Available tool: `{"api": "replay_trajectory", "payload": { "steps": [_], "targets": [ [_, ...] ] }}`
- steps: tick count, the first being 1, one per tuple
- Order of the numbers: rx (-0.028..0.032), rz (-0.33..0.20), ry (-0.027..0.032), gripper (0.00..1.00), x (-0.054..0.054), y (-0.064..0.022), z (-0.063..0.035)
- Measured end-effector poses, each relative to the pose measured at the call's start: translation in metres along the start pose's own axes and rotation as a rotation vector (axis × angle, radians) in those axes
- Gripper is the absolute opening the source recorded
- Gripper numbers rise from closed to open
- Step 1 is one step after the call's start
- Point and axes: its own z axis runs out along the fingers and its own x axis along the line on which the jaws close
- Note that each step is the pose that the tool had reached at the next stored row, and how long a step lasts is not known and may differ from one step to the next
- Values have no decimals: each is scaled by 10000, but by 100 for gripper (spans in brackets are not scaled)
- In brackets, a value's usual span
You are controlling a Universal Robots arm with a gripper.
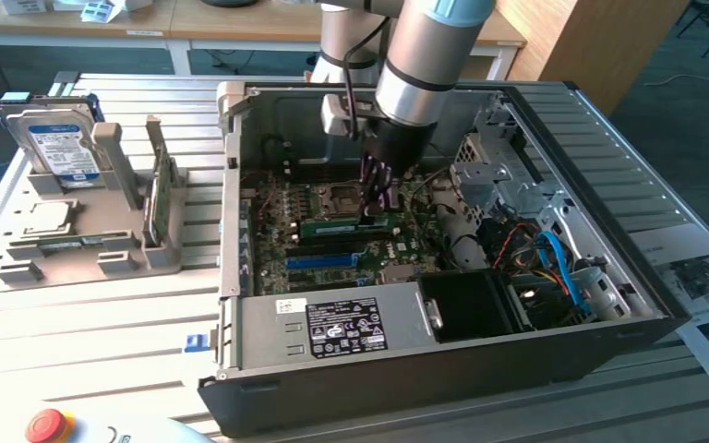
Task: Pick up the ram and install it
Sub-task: 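Insert the ram into the slot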
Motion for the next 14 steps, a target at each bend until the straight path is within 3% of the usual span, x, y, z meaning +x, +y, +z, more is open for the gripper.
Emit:
{"api": "replay_trajectory", "payload": {
  "steps": [11,14],
  "targets": [
    [-21,-2,5,12,4,-9,-16],
    [-61,-2,3,12,10,-34,-19]
  ]
}}
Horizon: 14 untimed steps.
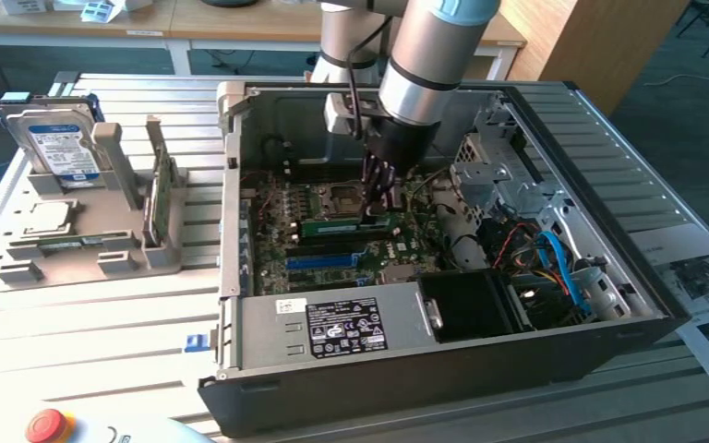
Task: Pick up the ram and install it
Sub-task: 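Insert the ram into the slot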
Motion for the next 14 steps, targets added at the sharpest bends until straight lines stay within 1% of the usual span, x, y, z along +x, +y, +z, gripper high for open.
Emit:
{"api": "replay_trajectory", "payload": {
  "steps": [4,5,6,7,12,13,14],
  "targets": [
    [-1,1,-1,12,0,0,0],
    [-20,1,-2,12,1,-3,0],
    [-54,-2,-8,12,3,-9,-1],
    [-106,-5,-16,12,6,-18,-3],
    [-404,-19,-56,12,15,-67,-9],
    [-422,-21,-59,12,15,-71,-9],
    [-423,-20,-59,12,15,-72,-9]
  ]
}}
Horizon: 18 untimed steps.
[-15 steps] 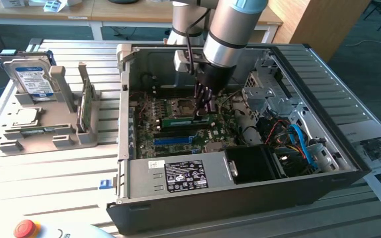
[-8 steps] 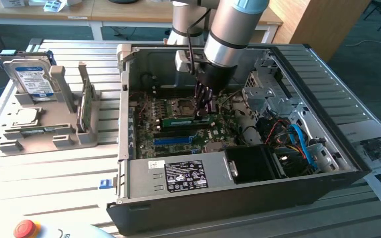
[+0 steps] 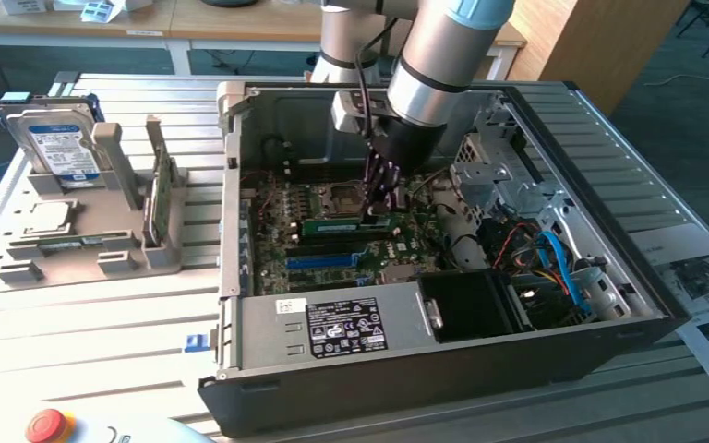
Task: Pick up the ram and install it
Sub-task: 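Insert the ram into the slot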
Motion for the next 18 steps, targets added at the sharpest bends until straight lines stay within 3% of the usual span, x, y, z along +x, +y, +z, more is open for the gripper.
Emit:
{"api": "replay_trajectory", "payload": {
  "steps": [16,18],
  "targets": [
    [12,2,0,12,-22,35,6],
    [-11,1,1,12,-22,29,5]
  ]
}}
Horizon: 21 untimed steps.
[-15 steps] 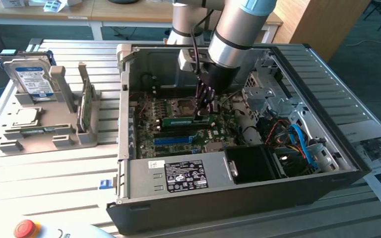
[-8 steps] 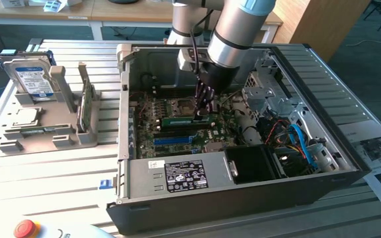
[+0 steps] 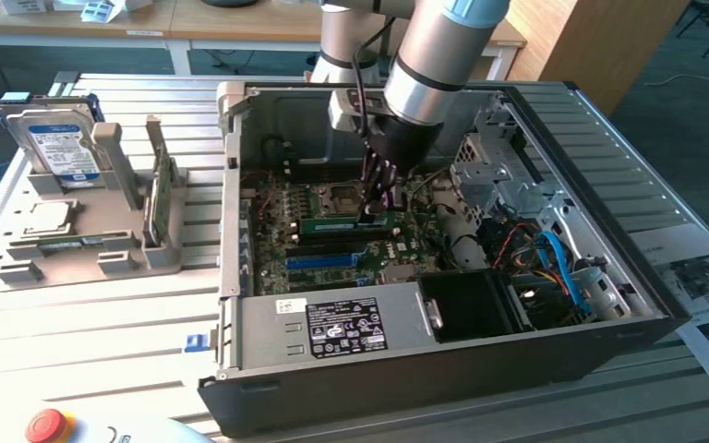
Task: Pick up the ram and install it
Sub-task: 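Insert the ram into the slot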
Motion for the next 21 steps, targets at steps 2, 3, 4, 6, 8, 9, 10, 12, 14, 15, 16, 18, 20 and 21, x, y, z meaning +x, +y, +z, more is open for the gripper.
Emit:
{"api": "replay_trajectory", "payload": {
  "steps": [2,3,4,6,8,9,10,12,14,15,16,18,20,21],
  "targets": [
    [-12,0,-2,12,1,-3,0],
    [-12,1,-2,12,1,-3,0],
    [-13,1,-1,12,1,-2,0],
    [-12,0,-3,12,3,-4,4],
    [-13,1,-1,12,9,-5,10],
    [-12,0,-2,12,11,-6,15],
    [-13,1,-1,12,12,-6,17],
    [-12,1,0,12,12,-6,17],
    [-12,1,0,12,12,-6,18],
    [-12,0,-1,12,12,-7,20],
    [-11,1,-1,12,12,-8,21],
    [-11,0,-2,12,12,-10,25],
    [-10,0,-2,12,11,-10,28],
    [-5,0,-1,12,11,-11,31]
  ]
}}
